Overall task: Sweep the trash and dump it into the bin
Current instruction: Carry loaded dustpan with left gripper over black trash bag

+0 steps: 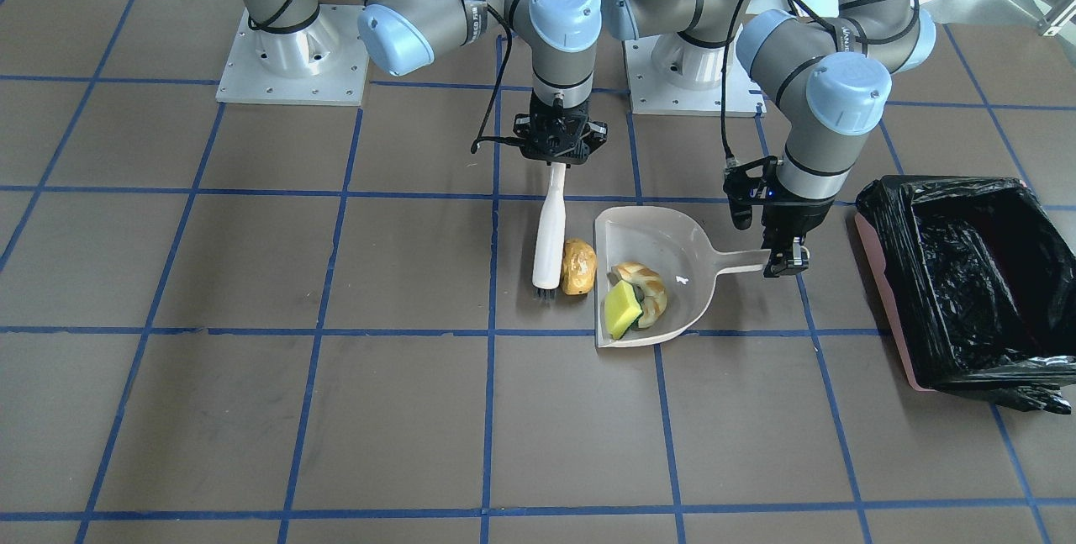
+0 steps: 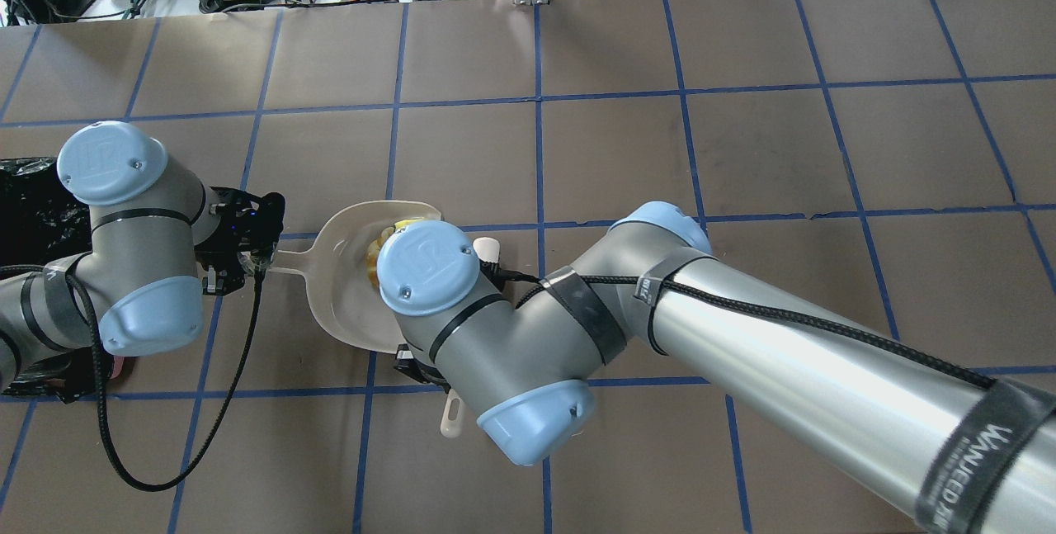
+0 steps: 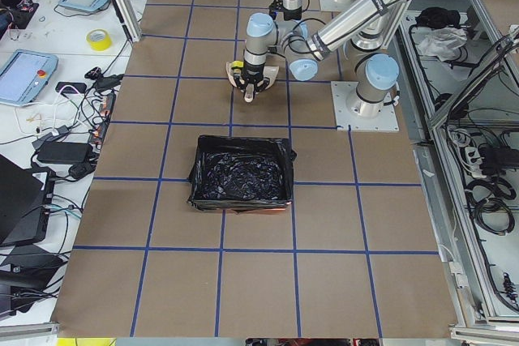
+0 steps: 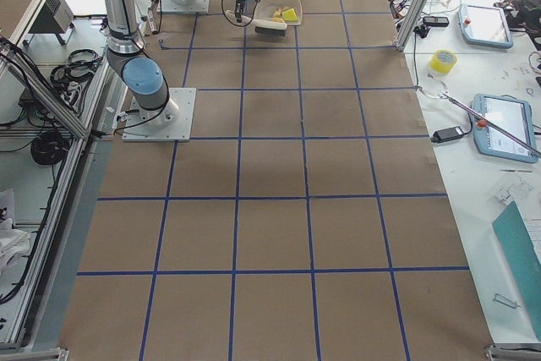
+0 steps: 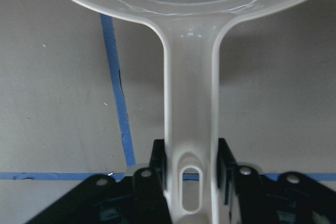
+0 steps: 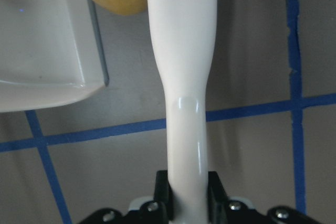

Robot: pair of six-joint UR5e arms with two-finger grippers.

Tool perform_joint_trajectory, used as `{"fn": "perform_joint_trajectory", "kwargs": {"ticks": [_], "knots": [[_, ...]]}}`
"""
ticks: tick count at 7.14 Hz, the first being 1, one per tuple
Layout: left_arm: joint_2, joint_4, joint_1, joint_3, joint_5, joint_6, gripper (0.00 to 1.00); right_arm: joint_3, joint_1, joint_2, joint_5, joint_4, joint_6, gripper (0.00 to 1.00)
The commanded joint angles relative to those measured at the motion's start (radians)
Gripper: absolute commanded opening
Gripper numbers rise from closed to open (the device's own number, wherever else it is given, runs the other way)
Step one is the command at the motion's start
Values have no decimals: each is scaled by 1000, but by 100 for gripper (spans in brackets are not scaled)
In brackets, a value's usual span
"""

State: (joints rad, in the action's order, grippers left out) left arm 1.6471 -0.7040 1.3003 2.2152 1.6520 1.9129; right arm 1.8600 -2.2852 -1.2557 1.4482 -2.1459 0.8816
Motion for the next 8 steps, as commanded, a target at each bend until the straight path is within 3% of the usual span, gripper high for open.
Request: {"fn": "perform_joint_trajectory", "kwargs": {"ticks": [1,5,8], "knots": [[2,0,4,-2,2,-5,0,-74,-57,99,-15,-78,91,0],[3,1,2,-12,2,-3,0,-176,-77,101,-66,-51,220,0],[13,1,1,-22,-1,-2,0,-168,-69,75,4,9,154,0]]}}
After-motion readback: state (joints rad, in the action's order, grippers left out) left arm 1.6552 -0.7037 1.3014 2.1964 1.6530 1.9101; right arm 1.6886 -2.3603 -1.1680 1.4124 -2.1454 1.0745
